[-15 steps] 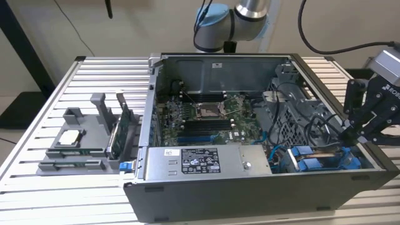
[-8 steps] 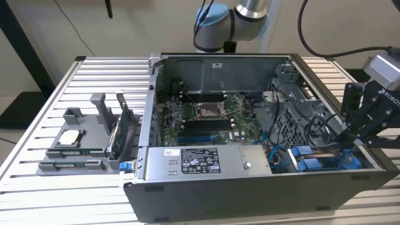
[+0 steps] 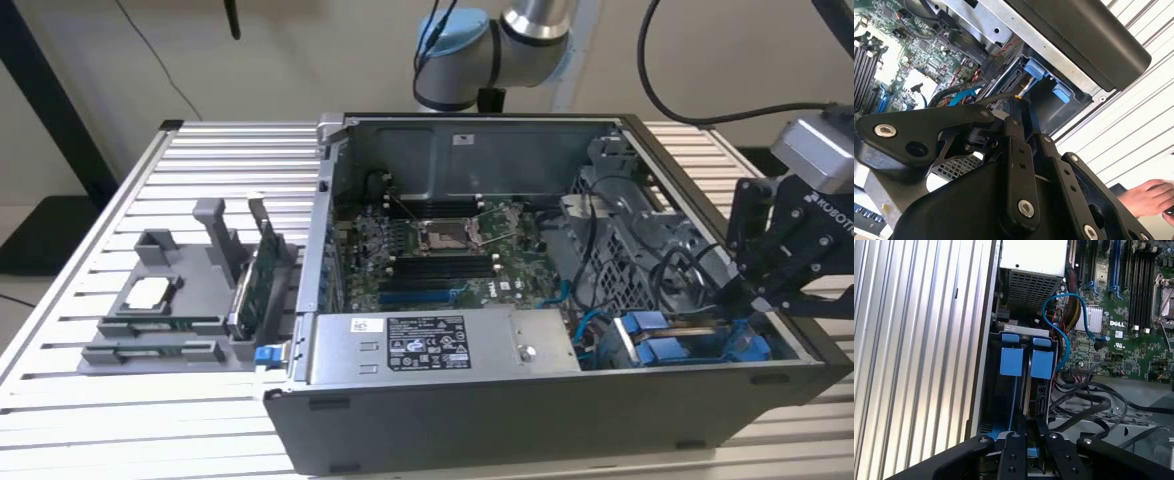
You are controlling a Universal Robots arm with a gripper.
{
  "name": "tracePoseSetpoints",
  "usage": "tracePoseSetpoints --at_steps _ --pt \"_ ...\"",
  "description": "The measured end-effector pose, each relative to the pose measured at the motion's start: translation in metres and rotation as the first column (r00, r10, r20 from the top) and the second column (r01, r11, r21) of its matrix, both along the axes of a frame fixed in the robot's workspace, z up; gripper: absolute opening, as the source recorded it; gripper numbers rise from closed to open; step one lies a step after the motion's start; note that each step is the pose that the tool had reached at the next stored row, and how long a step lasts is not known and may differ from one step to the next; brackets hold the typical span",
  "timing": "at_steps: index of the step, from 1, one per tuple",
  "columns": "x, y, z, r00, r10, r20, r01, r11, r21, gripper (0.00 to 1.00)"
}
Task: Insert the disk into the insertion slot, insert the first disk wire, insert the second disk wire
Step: 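Insert the first disk wire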
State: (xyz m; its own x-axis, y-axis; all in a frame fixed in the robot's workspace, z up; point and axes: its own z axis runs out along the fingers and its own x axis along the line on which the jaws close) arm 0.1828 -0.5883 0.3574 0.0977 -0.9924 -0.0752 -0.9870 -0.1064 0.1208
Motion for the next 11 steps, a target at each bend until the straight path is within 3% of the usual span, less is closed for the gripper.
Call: tracePoseSetpoints --at_steps 6,11 --pt "0.0000 0.0006 0.0000 1.0000 0.000 0.0000 0.000 1.0000 0.0000 0.19" --pt "0.0000 0.0048 -0.0005 1.0000 0.000 0.0000 0.000 1.0000 -0.0001 0.19"
